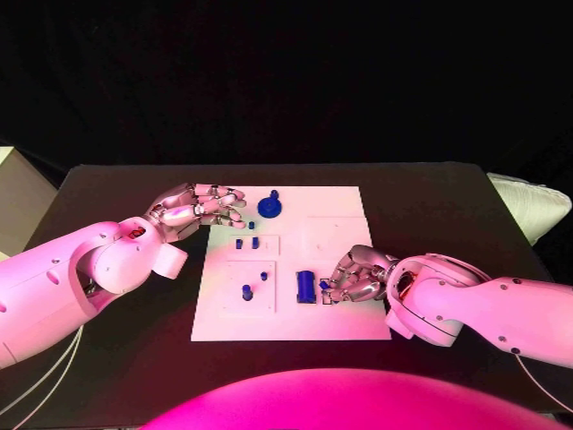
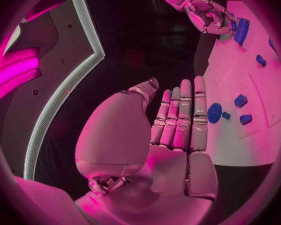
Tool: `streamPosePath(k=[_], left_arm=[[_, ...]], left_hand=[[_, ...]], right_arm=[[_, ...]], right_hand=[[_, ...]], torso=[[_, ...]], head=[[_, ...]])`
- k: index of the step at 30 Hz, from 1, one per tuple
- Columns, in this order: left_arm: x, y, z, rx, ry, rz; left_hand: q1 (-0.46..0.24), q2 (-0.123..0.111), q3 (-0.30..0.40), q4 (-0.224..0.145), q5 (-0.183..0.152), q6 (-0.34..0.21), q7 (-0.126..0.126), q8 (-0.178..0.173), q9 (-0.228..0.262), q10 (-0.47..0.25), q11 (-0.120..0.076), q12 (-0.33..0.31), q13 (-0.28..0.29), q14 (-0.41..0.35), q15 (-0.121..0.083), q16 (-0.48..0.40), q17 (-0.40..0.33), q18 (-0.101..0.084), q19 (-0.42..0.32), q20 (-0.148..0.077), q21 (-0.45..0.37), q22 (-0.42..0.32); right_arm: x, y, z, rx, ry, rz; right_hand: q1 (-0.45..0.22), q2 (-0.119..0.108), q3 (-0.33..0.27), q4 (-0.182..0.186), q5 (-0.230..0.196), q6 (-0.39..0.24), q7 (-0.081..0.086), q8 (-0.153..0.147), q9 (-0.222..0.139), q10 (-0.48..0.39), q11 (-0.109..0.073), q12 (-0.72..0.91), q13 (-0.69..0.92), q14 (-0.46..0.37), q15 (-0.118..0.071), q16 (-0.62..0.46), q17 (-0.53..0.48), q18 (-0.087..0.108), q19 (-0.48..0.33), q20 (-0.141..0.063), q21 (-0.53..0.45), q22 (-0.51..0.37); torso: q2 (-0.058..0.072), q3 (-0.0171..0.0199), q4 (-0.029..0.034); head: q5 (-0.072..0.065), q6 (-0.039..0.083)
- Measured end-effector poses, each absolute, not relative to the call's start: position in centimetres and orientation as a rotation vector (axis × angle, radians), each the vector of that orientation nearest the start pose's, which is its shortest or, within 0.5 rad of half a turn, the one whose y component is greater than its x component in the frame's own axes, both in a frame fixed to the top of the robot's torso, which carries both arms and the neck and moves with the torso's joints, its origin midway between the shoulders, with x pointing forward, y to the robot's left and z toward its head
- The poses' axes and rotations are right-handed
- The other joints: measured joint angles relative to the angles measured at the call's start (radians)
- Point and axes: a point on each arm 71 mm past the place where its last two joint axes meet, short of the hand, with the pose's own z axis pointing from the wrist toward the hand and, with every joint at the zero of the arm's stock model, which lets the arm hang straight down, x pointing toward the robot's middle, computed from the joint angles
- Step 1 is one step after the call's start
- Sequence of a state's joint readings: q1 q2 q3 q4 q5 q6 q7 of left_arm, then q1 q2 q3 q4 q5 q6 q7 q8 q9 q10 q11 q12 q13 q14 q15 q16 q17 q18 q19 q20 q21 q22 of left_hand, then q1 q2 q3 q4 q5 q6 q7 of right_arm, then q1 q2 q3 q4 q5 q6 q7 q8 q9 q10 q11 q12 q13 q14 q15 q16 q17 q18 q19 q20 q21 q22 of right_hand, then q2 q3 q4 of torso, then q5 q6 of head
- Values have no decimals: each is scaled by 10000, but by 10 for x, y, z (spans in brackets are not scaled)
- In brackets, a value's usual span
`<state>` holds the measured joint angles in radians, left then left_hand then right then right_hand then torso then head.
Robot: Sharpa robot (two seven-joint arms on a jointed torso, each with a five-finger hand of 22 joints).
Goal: Assemble the parts on the task board
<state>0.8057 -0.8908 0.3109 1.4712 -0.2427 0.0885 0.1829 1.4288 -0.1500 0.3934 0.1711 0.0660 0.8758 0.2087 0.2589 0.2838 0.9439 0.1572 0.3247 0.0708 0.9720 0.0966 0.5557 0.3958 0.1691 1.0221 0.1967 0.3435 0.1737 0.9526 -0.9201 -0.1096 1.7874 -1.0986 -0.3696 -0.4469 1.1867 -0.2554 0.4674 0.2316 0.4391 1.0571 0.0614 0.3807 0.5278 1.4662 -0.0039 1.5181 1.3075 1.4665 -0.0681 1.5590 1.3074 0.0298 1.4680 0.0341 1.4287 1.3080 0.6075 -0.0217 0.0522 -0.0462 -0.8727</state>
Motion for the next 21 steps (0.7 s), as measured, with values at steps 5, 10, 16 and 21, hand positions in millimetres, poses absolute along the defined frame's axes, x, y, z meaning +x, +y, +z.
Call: streamPosePath(k=[5, 10, 16, 21], left_arm=[[454, 238, -252, -11388, 17420, -16877], [454, 238, -253, -11385, 17441, -16882], [454, 238, -253, -11383, 17465, -16884], [454, 238, -253, -11383, 17483, -16880]], left_hand=[[0, 0, 0, 0, 0, 0, 0, 0, 0, 0, 0, 0, 0, 0, 0, 0, 2, 0, 0, 0, 0, -2], [0, 0, 0, 0, 0, 0, 0, 0, 0, 0, 0, 0, -1, 0, 0, 0, 15, 0, 0, 0, 0, -13], [0, 0, 0, 0, 0, 0, 0, 0, 0, 0, 0, 0, -1, 0, 0, 0, 14, -1, 0, 0, 0, -13], [0, 0, 0, 0, 0, 0, 0, 0, -1, 0, 0, 0, -1, 0, 0, 0, 14, 0, 0, 0, -6, -13]], right_arm=[[364, -186, -304, 4181, 21901, 6128], [363, -187, -306, 4102, 21929, 5947], [363, -187, -305, 4008, 21900, 5861], [363, -187, -305, 3937, 21876, 5799]], right_hand=[[-81, 81, -70, 70, -125, 11, -10, -21, -95, -4, -4, 66, -1, -36, -36, 0, 0, 0, 0, 0, 0, -1], [-200, 95, -124, 124, -176, 8, -11, -26, -59, 0, -76, 96, -1, -33, -43, 0, 0, -1, -37, -36, 0, -2], [-233, 78, -126, 126, -176, 8, -12, -17, -50, 1, -76, 116, -2, -1, -75, -1, 0, -2, -37, -36, 5, -2], [-289, 134, -151, 151, -176, 8, -11, -17, -50, 1, -76, 149, -2, -1, -74, 38, 0, -1, -36, -36, 57, -3]], torso=[[0, 0, -2], [-1, 4, -6], [-3, 3, -5], [-4, 0, -2]], head=[[2, 0], [3, 0], [-2, 0], [-3, 0]])
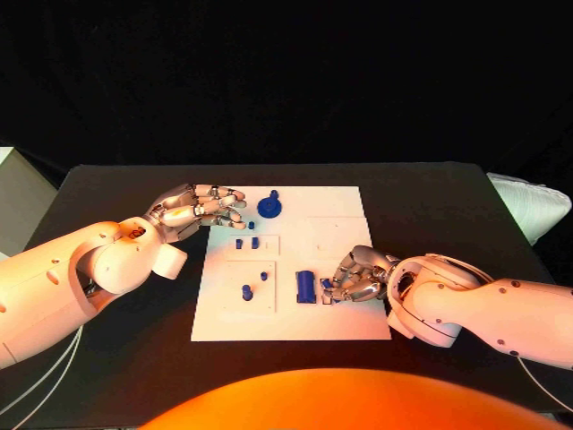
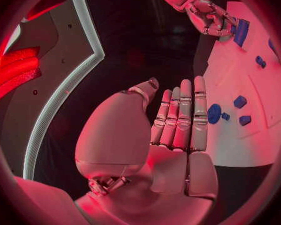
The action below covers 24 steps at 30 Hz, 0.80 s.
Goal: Assemble the parts on the task board
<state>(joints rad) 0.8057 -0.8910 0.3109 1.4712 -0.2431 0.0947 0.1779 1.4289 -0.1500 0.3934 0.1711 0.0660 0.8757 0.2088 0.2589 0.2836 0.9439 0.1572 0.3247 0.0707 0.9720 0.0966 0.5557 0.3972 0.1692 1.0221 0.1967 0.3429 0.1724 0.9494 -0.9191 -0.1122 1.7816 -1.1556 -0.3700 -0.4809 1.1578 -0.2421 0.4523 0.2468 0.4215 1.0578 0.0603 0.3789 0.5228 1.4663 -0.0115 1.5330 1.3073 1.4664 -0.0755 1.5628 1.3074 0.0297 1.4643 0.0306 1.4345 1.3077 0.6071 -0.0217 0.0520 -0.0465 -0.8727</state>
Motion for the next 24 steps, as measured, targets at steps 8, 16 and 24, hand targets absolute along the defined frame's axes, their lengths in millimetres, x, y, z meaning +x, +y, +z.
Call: streamPosePath(k=[8, 16, 24], left_arm=[[454, 238, -253, -11383, 17501, -16873], [454, 238, -253, -11381, 17521, -16862], [454, 238, -253, -11359, 17545, -16860]], left_hand=[[0, 0, 0, 0, 0, 0, 0, 0, -8, 0, 0, 0, 0, 0, 0, 0, 10, 0, 0, 0, -32, -3], [0, 0, 0, 0, 0, 0, 0, 0, -8, 0, 0, 0, 0, 0, 0, 0, 19, -1, 0, 0, -32, -8], [-82, 82, 12, 99, 0, 0, 0, 0, -8, 0, 0, 0, 0, 0, 0, -39, 39, -1, 0, 0, -32, -25]], right_arm=[[363, -185, -305, 3863, 21846, 5811], [363, -185, -305, 3908, 21831, 5829], [363, -185, -305, 3969, 21806, 5848]], right_hand=[[-42, 42, -44, 44, 0, 2, -1, 0, 0, 0, 1, 66, 8, 0, 0, 0, 0, 0, 0, 0, 5, -2], [-236, 131, -79, 225, 0, 58, -57, 45, -8, 0, 1, 200, 7, 0, 1, 0, 0, 0, 0, 0, 116, -2], [-833, 59, -391, 404, 188, 82, -80, 47, -10, 1, 2, 257, 6, 0, 1, 40, 0, 0, 36, -36, 116, -3]], torso=[[0, -5, 7], [-1, -5, 0], [0, 0, 1]], head=[[5, 0], [22, 0], [35, 0]])
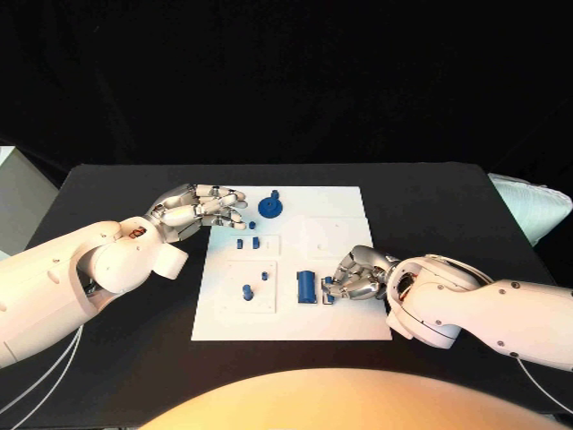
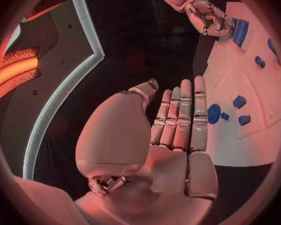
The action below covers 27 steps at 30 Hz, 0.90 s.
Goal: Assemble the parts on the task board
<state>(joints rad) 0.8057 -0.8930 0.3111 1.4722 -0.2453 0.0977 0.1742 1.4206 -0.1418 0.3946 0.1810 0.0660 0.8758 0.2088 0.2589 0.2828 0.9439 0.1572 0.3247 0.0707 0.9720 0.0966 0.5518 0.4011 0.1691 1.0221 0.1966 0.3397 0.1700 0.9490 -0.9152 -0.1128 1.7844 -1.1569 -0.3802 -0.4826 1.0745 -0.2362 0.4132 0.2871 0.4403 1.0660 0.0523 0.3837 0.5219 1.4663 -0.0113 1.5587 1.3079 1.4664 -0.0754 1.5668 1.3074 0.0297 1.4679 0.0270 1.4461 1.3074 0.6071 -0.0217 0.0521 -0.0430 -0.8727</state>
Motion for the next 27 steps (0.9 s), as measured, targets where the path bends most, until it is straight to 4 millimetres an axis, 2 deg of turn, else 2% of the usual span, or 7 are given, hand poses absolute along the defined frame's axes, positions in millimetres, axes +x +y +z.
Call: streamPosePath(k=[3, 10, 23, 27], left_arm=[[454, 238, -253, -11343, 17557, -16855], [454, 238, -253, -11304, 17591, -16844], [454, 238, -253, -11280, 17627, -16841], [454, 238, -253, -11275, 17633, -16848]], left_hand=[[-11, 11, 0, 0, 0, 0, 0, 0, 0, 0, 0, 0, 0, 0, 0, 0, 0, 0, 5, 5, 0, 0], [-11, 11, 0, -1, 0, 0, 0, 0, 1, 0, 0, 0, 0, 0, 0, 0, -1, 0, 74, 1, 0, 1], [-11, 11, 1, -1, 0, 0, 0, 0, 1, 0, 0, 0, 0, 0, 0, 0, -2, -1, 73, 1, 0, 1], [-10, 11, 1, -1, 0, 0, 0, 0, 1, 0, 0, 0, 0, 0, 0, 0, -3, -2, 73, 1, 0, 1]], right_arm=[[363, -185, -305, 3970, 21804, 5854], [363, -185, -305, 3957, 21805, 5855], [363, -187, -304, 3933, 21786, 5846], [364, -192, -304, 3981, 21660, 5804]], right_hand=[[-47, -46, -50, -16, 149, 1, -1, 0, -3, 0, 0, 0, -1, 0, 0, 0, 0, 0, 1, 0, 0, 0], [-245, 45, -188, 40, 149, 46, 26, -1, -17, 0, 0, 0, -2, 0, 0, 0, 0, 0, 1, 0, 0, -1], [-244, 45, -245, -16, 149, 47, 25, -3, -22, 0, 1, -1, -3, 0, 0, 0, 0, 0, 0, 1, -54, 7], [-212, 13, -315, -87, 31, 23, 48, -3, -49, 0, 1, -201, -4, 0, 1, -1, 0, -1, 0, 1, -135, 7]], torso=[[1, 0, -1], [1, 0, -4], [-3, -7, 1], [-9, -7, 4]], head=[[-8, 0], [-6, 0], [1, 0], [7, 0]])
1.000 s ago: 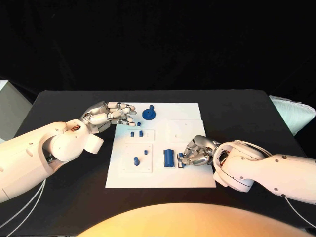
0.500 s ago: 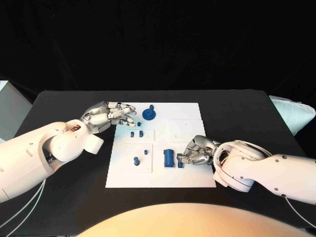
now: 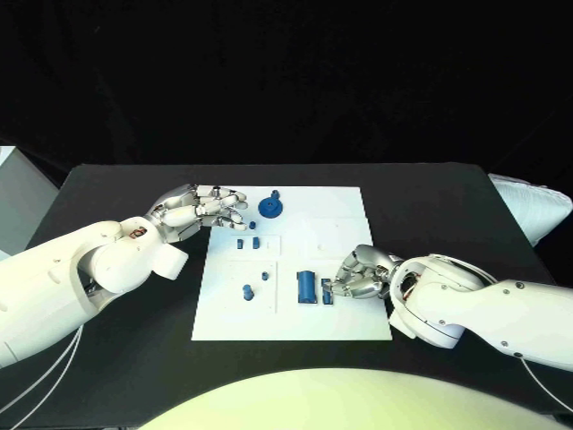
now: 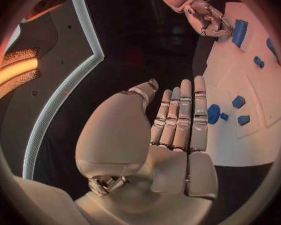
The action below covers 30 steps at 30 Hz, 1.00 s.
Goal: Assemble the parts on the task board
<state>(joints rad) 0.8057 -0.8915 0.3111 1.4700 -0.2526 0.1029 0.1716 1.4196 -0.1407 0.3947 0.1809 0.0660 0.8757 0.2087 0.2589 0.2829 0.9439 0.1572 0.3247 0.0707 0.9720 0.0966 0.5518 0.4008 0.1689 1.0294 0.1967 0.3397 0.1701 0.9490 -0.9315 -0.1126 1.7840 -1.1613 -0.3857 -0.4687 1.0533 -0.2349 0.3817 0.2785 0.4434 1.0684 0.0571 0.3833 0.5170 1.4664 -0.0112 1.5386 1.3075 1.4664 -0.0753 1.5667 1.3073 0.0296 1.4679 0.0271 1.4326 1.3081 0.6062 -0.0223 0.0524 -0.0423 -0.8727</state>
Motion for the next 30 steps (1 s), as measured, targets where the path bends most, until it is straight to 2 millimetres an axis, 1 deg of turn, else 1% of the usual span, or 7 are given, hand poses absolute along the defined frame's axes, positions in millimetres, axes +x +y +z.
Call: streamPosePath(k=[6, 9, 12, 16, 21, 26, 30], left_arm=[[454, 238, -254, -11288, 17568, -16848], [455, 239, -254, -11321, 17430, -16840], [457, 240, -254, -11399, 17131, -16821], [461, 240, -253, -11520, 16317, -16609], [469, 242, -253, -11709, 14866, -16010], [479, 251, -259, -11966, 13723, -15206], [486, 257, -263, -12132, 13137, -14663]], left_hand=[[0, 0, 28, 28, 0, 0, 0, 0, 0, 0, 0, 0, 0, 0, 0, 0, 22, 1, 0, 0, -46, -17], [0, 0, 3, 53, 0, 0, 0, 0, 0, 0, 0, 0, 0, 0, 0, 0, 32, 1, 0, 0, -47, -28], [0, 0, -30, 86, 0, 0, 0, 0, -1, 0, 0, 0, 0, 0, 0, 0, 49, 1, 0, 0, -46, -39], [0, 0, -28, 85, 0, 0, 0, 0, -7, 109, -33, 1, 25, 0, 0, -66, 69, 0, 0, 0, -117, -75], [0, 0, 232, 105, 0, 21, -21, 0, -7, 162, 19, -174, -44, -604, 238, -1151, -189, 2, -364, 214, -662, -362], [0, 0, 362, 81, 0, -489, -307, -452, -326, -93, 274, -934, -70, -1143, 624, -2621, -648, 1, -1186, 637, -1614, -884], [0, 0, 390, 53, 0, -489, -307, -524, -472, -109, 363, -1336, -70, -1396, 752, -3277, -928, 1, -1584, 862, -2143, -1048]], right_arm=[[367, -205, -300, 4274, 21045, 6057], [370, -208, -295, 4532, 20446, 6533], [382, -214, -289, 4844, 19583, 7184], [407, -227, -285, 5342, 18374, 8093], [441, -241, -282, 6319, 16960, 9088], [470, -246, -280, 7265, 15822, 9760], [486, -245, -282, 7793, 15273, 10154]], right_hand=[[347, -34, -259, -10, -27, -836, 318, -458, -198, -5, 185, -684, -1, -6, 127, -353, 0, 1, -23, 23, -1222, -1], [569, 19, -412, 0, 5, -1179, 496, -770, -318, 17, 306, -1086, -1, -17, 241, -642, 0, 242, 14, 163, -2121, -2], [754, 56, -442, -30, 5, -1212, 529, -860, -357, -16, 343, -1286, -2, 0, 255, -781, 0, 243, -18, 201, -2611, -2], [1626, 271, -225, -405, -275, -1218, 535, -1021, -405, -450, 436, -2509, 0, -12, 290, -1714, -1, 634, -152, 320, -4797, -3], [2471, 57, 295, -1035, -1052, -1340, 627, -1295, -444, -2908, 598, -7830, -2288, -924, 446, -5833, -2894, 1473, -1353, 419, -11086, -2038], [2707, -178, 1286, -1294, -2071, -1584, 914, -1594, -567, -3803, 903, -11970, -6096, -2773, 930, -10129, -5372, 1484, -2535, 837, -13340, -4077], [2705, -177, 1607, -1458, -2230, -1489, 1317, -1883, -741, -3853, 1301, -13646, -8425, -3592, 1413, -12089, -6492, 1483, -3662, 1366, -13692, -5787]], torso=[[-9, 1, -5], [-14, 0, -17], [-29, -6, -33], [-68, -36, -60], [-152, -87, -87], [-288, -81, -102], [-413, -55, -103]], head=[[12, 0], [13, 0], [-35, 0], [-83, 0], [-84, 0], [-76, 140], [-59, 318]])
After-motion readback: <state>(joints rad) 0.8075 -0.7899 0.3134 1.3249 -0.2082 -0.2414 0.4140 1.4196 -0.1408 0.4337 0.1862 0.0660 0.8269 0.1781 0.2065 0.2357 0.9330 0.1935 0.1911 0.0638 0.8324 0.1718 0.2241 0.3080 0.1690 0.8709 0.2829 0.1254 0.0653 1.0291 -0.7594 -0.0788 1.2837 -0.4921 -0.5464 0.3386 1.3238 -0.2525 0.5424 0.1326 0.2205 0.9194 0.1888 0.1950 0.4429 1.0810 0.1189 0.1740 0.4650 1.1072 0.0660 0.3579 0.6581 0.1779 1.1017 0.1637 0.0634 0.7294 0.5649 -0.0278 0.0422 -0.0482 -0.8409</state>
